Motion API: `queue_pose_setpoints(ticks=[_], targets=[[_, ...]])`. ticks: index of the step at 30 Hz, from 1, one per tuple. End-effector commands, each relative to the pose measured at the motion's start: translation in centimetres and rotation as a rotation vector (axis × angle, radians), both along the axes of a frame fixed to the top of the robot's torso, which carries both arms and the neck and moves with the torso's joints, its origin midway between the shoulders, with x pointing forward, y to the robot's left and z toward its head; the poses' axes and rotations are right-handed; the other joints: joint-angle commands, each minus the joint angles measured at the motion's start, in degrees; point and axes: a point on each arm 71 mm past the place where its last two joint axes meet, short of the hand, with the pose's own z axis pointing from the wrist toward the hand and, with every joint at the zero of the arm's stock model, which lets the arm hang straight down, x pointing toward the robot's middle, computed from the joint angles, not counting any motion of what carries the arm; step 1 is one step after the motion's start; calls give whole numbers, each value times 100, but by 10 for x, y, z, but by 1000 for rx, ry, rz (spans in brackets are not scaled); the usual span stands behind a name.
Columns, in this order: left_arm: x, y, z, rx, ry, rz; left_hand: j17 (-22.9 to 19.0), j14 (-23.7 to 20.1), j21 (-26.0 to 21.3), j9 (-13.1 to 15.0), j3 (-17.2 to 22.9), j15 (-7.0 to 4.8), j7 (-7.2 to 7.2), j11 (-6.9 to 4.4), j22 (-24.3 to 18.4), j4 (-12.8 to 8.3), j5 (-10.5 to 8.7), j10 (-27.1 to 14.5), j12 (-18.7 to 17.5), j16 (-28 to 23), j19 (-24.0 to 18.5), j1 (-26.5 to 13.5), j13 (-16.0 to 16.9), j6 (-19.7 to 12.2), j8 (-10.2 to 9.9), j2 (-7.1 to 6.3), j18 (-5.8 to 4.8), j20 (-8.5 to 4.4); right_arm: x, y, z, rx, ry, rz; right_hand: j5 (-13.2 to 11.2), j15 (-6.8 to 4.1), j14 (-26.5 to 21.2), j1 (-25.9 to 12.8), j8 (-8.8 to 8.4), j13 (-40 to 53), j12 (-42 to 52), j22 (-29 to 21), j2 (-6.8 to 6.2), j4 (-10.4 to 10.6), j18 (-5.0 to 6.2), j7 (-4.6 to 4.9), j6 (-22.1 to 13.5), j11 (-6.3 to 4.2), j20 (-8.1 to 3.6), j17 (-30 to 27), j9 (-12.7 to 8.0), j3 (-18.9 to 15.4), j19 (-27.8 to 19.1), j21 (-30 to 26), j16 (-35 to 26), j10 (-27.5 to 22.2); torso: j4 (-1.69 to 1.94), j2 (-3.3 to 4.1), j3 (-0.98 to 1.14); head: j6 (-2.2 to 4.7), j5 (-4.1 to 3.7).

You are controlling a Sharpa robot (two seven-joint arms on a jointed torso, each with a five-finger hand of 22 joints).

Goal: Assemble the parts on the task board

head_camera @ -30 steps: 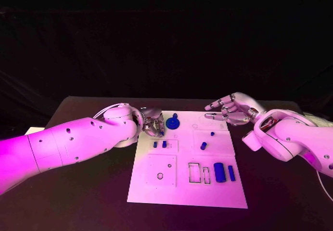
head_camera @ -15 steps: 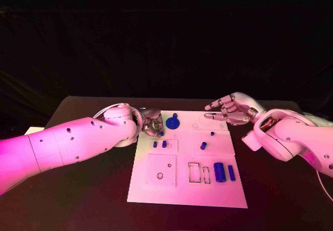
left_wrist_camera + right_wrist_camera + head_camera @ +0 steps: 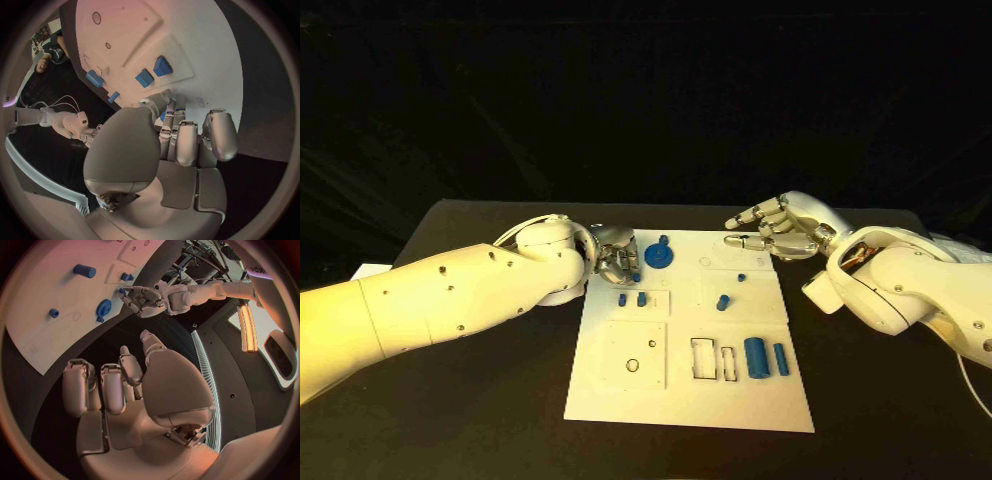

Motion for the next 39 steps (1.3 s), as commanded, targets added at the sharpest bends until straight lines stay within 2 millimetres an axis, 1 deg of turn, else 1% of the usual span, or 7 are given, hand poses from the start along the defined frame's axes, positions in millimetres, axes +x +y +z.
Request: queue_pose_setpoints(ticks=[1, 11, 18, 22, 27, 32, 39], targets=[[0, 1, -1, 10, 8, 4, -12, 170, -33, -10, 44, 37, 29, 31, 57, -5, 16, -36, -29, -21, 71, -75, -7, -20, -27, -13, -111, 8, -1, 1, -1, -9, 7, 11, 27, 1, 294, -2, 16, -15, -36, 87, 43, -2, 50, 2, 41, -22, 0, 95, 5, -24, -47, -23, -43, -24, -1, -2, 0, 8, 1], [1, 8, 1, -6, -20, 29, -108, 147, -123, -178, 102, 160, 211, 184, 7, -32, 20, -360, -34, -39, 45, -152, -27, -518, -155, -151, -101, 101, 2, -4, -4, -98, 0, 3, -33, -6, 87, 358, 31, -2522, -3606, -509, 144, -22, 182, 18, 45, -8, -19, -848, 32, 44, -446, -448, -769, -1680, -2, -8, -4, 19, -15], [1, 23, 9, -149, -66, 53, -347, 70, -718, -278, 152, 205, 220, 238, -412, -99, 26, -697, -29, -150, -140, -86, -41, -865, -132, -172, 26, 162, 3, -11, -7, -302, -70, 13, -377, 80, 179, 937, 33, -4431, -5233, -399, 25, -182, 154, 66, 332, 89, 40, -884, 62, 678, -293, -399, -807, -1732, -1, -18, -4, 47, -38], [0, 36, 17, -380, -58, 82, -654, -41, -1185, -246, 342, 207, 259, 255, -734, -174, 32, -701, 39, -336, -313, 53, -25, -693, -30, -57, 114, 176, 3, -12, -9, -476, -141, 20, -413, 72, 206, 1013, 28, -5002, -5552, -285, -81, -233, 130, 9, 481, 80, 40, -827, 71, 935, -207, -324, -745, -1584, 1, -13, -3, 74, -70], [-3, 52, 23, -828, 64, 179, -2046, -642, -2678, -257, 531, 223, 286, 262, -1750, -172, 19, -608, 126, -1249, -964, 21, -10, -598, 15, 40, 380, 193, 1, -9, -13, -655, -214, 24, -497, 54, 211, 978, 8, -5514, -5781, -203, -194, -231, 112, -51, 596, 61, 28, -820, 74, 1176, -156, -272, -716, -1433, -4, -9, -3, 109, -148], [-15, 63, 19, -1291, 270, 326, -2257, -793, -3027, -236, 296, 161, 184, 140, -1976, -60, -10, -246, 452, -1372, -1146, -218, 87, -460, 114, 180, 429, 164, 0, -2, -18, -791, -259, 36, -664, 63, 208, 897, -5, -5890, -5958, -179, -285, -182, 108, -81, 645, 73, 32, -840, 68, 1364, -149, -261, -711, -1405, 13, -9, -15, 136, -250], [-29, 67, 14, -1442, 345, 375, -2346, -852, -3216, -234, 70, 126, 138, 92, -2109, -87, -6, -207, 614, -1395, -1190, -273, 137, -414, 172, 240, 446, 128, 0, 7, -25, -867, -277, 56, -709, 59, 198, 838, -15, -6158, -6072, -208, -365, -147, 117, -100, 607, 76, 24, -892, 40, 1485, -179, -286, -737, -1434, 17, -11, -17, 139, -279]])
